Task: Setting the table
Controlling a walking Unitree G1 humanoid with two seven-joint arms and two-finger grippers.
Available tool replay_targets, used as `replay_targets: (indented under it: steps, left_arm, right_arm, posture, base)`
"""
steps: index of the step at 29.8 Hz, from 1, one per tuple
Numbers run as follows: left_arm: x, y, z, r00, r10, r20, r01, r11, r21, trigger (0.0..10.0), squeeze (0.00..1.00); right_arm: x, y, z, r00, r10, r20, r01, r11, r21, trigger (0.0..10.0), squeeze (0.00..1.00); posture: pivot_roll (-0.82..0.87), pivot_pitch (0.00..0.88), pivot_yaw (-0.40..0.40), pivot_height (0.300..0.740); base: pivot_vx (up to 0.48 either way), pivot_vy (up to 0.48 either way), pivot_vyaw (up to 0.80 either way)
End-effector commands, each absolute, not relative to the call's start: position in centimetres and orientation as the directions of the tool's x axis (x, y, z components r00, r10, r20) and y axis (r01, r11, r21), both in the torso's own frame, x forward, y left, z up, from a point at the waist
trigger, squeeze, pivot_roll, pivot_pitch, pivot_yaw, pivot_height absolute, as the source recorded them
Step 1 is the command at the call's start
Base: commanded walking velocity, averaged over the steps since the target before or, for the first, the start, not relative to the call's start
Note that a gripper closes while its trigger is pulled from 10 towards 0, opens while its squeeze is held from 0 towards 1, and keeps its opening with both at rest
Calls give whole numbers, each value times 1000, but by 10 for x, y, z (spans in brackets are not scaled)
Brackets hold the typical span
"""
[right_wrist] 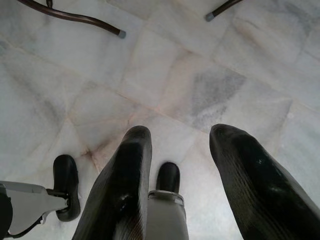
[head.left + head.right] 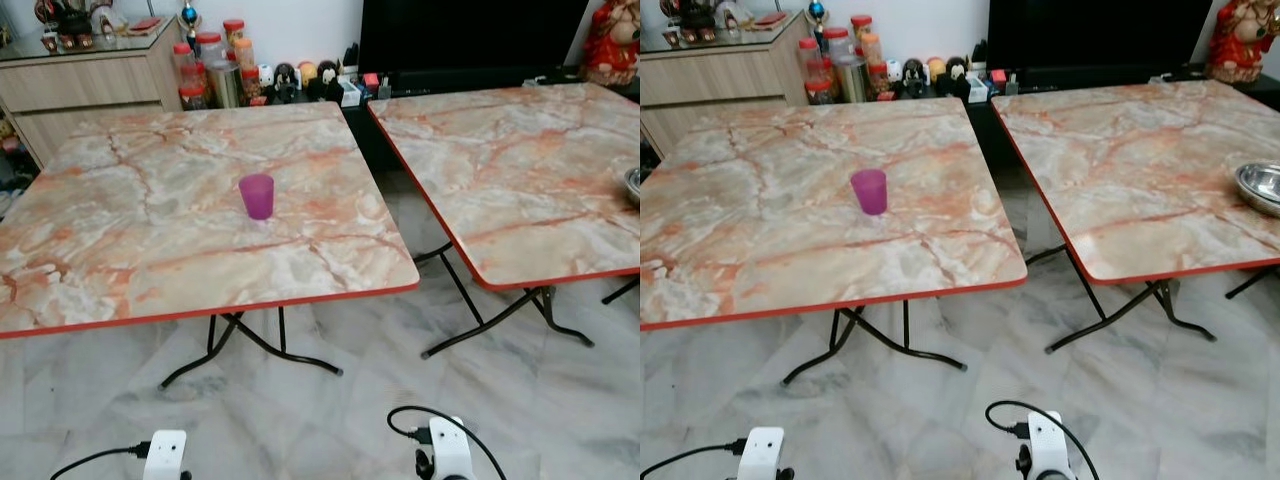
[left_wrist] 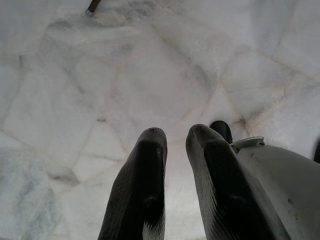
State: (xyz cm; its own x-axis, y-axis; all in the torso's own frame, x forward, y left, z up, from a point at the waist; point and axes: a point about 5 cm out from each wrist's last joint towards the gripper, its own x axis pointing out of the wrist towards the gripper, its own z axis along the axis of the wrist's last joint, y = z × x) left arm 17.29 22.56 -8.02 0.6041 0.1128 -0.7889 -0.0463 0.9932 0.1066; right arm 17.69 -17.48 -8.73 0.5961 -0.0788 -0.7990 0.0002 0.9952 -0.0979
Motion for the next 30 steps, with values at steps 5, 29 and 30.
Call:
replay_targets:
  steps: [5,29,30]
  left_arm:
    - [174,223,-80,605,107,-789,-45,994,101,10000,0]
    - [172,225,-81,598,141,-789,-119,989,86,10000,0]
    - [172,225,-81,599,141,-789,-120,989,86,10000,0]
  right_arm:
    - [178,-179,-87,595,-90,-799,3,994,-110,10000,0]
    - [181,-184,-85,595,-108,-796,25,993,-116,10000,0]
    - [181,-184,-85,595,-107,-796,23,993,-116,10000,0]
  posture:
    - [38,0,29,740]
    - [52,0,6,740]
    - [52,0,6,740]
  base:
    - [0,0,0]
    - [165,0,0]
    - [251,0,0]
